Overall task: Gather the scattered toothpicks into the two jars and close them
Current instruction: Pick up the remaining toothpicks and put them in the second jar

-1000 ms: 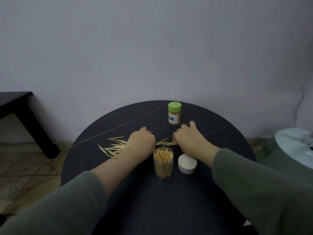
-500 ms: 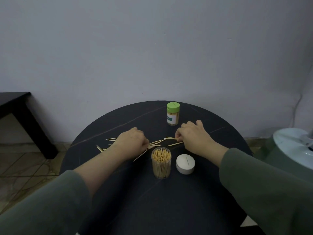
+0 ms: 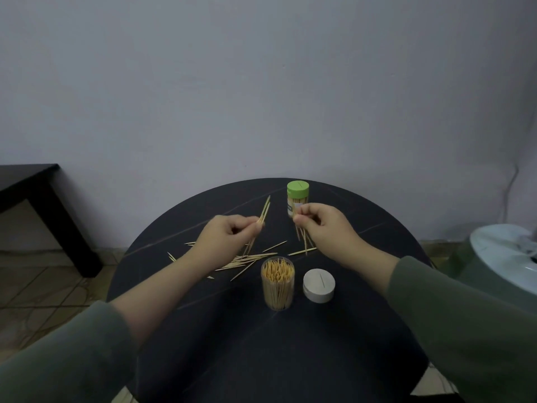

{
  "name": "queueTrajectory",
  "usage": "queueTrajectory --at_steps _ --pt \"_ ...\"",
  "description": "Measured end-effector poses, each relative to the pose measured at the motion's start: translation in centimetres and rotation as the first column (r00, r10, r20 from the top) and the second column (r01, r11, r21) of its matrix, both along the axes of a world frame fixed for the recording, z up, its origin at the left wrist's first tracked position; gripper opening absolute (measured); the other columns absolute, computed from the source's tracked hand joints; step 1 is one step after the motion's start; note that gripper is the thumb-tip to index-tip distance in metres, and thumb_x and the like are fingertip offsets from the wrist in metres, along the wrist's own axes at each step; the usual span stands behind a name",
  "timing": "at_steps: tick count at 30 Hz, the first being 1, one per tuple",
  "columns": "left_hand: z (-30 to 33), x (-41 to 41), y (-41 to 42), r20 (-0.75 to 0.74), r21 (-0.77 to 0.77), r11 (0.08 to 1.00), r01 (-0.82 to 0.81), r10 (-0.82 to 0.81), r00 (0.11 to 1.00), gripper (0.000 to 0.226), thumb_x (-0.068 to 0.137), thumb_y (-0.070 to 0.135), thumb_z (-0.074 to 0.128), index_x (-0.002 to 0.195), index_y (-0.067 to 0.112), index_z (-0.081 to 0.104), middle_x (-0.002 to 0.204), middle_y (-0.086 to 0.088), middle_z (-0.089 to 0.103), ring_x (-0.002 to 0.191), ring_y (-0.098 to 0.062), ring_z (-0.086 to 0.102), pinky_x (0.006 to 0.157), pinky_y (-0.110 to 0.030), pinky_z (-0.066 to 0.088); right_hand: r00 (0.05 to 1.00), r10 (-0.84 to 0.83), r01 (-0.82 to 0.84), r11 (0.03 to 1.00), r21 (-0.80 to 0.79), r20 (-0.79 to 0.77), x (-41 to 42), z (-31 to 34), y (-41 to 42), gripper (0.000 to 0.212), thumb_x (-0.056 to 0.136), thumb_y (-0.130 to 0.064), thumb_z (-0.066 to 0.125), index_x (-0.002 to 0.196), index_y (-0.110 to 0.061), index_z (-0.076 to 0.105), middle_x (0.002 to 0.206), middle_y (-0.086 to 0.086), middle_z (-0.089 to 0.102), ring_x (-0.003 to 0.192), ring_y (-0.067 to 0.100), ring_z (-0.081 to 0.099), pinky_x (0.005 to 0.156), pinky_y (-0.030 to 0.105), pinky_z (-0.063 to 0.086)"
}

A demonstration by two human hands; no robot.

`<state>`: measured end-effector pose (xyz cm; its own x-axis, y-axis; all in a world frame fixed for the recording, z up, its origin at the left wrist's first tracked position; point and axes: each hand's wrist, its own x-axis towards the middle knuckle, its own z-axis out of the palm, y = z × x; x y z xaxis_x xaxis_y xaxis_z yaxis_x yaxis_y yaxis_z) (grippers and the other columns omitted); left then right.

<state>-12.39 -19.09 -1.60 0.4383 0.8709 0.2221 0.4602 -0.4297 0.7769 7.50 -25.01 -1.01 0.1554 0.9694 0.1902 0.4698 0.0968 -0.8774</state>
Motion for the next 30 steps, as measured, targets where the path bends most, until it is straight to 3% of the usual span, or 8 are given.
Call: queueTrajectory --at_steps 4,8,12,16,20,24,27,30 --pt "0.6 0.3 -1.3 0.307 -0.157 0.988 0.008 0.041 0.951 0.016 0.091 0.031 0.061 0.103 0.031 0.071 0.110 0.020 0.067 0.103 0.009 0.058 0.087 -0.014 0.044 0.975 0.006 0.009 0.998 0.064 -0.223 -1.3 0.9 -0.9 0.018 0.096 -0.016 0.054 0.111 -0.019 0.064 0.102 -0.006 0.066 0.095 0.003 0.060 0.071 0.011 0.046" --pt "0.7 1.3 -3.0 0.498 -0.281 0.956 0.086 0.069 0.864 0.025 0.093 0.026 0.058 0.113 0.018 0.070 0.110 0.016 0.061 0.113 0.000 0.046 0.107 -0.034 0.039 0.938 0.035 0.001 0.995 0.103 -0.345 -2.4 1.3 -1.5 0.015 0.096 -0.016 0.054 0.106 -0.023 0.063 0.099 -0.009 0.067 0.096 0.002 0.061 0.076 0.012 0.048" --pt "-0.5 1.6 -3.8 0.570 -0.354 0.925 0.135 0.099 0.815 0.030 0.091 0.028 0.058 0.115 0.014 0.070 0.115 0.012 0.055 0.115 -0.009 0.039 0.109 -0.051 0.029 0.915 0.074 -0.046 0.996 0.080 -0.397 -3.4 0.4 -2.0 0.017 0.096 -0.016 0.054 0.110 -0.018 0.064 0.100 -0.006 0.068 0.099 0.004 0.062 0.083 0.017 0.048" --pt "-1.9 1.6 -4.8 0.560 -0.412 0.897 0.161 0.110 0.821 0.034 0.087 0.032 0.060 0.115 0.015 0.071 0.114 -0.004 0.069 0.119 -0.018 0.053 0.109 -0.046 0.036 0.884 0.081 -0.068 0.997 0.045 -0.461 -4.0 -0.8 -2.5 0.018 0.096 -0.012 0.054 0.110 -0.013 0.064 0.093 -0.006 0.069 0.084 -0.005 0.065 0.070 0.009 0.048" --pt "-3.1 1.3 -5.3 0.556 -0.403 0.895 0.192 0.073 0.828 0.039 0.081 0.035 0.062 0.112 0.014 0.072 0.116 -0.005 0.070 0.122 -0.023 0.054 0.109 -0.045 0.037 0.863 0.094 -0.093 0.995 0.026 -0.496 -4.0 -1.4 -3.2 0.016 0.095 -0.008 0.053 0.107 -0.009 0.064 0.088 -0.003 0.069 0.078 -0.004 0.066 0.067 0.010 0.050" --pt "-3.6 1.0 -5.6 0.566 -0.336 0.913 0.229 0.001 0.825 0.033 0.085 0.028 0.061 0.110 0.010 0.072 0.112 -0.007 0.071 0.115 -0.020 0.062 0.104 -0.039 0.044 0.896 0.127 -0.130 0.991 0.023 -0.426 -4.0 -1.9 -3.5 0.014 0.095 -0.006 0.054 0.097 -0.013 0.066 0.088 -0.002 0.069 0.082 0.002 0.066 0.073 0.016 0.052" --pt "-3.7 0.6 -5.5 0.526 -0.282 0.937 0.206 -0.028 0.850 0.027 0.084 0.026 0.063 0.104 0.012 0.075 0.108 -0.005 0.069 0.110 -0.017 0.062 0.094 -0.025 0.049 0.956 0.119 -0.118 0.993 0.020 -0.268 -3.5 -2.0 -3.6 0.013 0.094 -0.009 0.057 0.092 -0.018 0.066 0.084 -0.004 0.066 0.076 -0.002 0.062 0.070 0.015 0.050" --pt "-3.8 0.3 -5.3 0.446 -0.206 0.960 0.189 -0.080 0.891 0.024 0.084 0.027 0.064 0.101 0.016 0.077 0.103 -0.005 0.067 0.105 -0.015 0.062 0.093 -0.025 0.049 0.994 0.070 -0.068 0.997 0.036 -0.078 -3.0 -1.7 -3.6 0.009 0.091 -0.014 0.063 0.089 -0.023 0.066 0.079 -0.008 0.065 0.071 -0.005 0.060 0.067 0.013 0.049"
